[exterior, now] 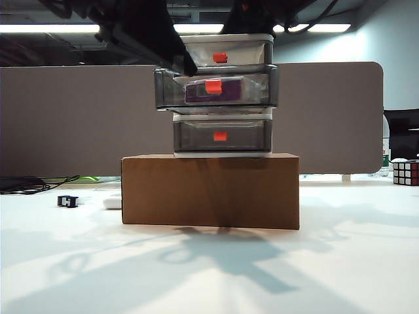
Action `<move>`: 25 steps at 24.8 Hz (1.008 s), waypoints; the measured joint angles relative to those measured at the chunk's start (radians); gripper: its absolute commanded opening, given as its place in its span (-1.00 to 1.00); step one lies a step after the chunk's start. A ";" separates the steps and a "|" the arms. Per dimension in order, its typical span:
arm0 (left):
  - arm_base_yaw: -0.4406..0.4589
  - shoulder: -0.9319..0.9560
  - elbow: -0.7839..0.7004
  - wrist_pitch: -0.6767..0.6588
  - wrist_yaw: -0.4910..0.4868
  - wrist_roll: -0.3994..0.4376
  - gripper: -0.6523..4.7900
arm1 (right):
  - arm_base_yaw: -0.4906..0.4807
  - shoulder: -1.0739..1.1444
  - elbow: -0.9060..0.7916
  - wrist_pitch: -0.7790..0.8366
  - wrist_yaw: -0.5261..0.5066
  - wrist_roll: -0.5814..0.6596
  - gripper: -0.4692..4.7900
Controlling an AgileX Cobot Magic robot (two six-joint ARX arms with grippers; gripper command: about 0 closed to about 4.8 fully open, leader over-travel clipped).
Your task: Open the second layer of the drawer on the table, pick up a pack of napkins on the table and put it in, and finally close the drawer.
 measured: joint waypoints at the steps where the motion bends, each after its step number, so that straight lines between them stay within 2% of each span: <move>1: 0.000 0.003 -0.001 0.000 -0.011 0.000 -0.78 | 0.000 0.003 0.001 -0.005 0.003 -0.007 -0.84; 18: 0.048 0.010 -0.001 0.032 -0.022 0.019 -0.78 | -0.011 0.002 0.003 -0.014 0.002 -0.039 -0.84; 25: 0.080 0.066 -0.001 0.114 -0.030 0.019 -0.78 | -0.011 0.001 0.003 -0.014 0.002 -0.040 -0.84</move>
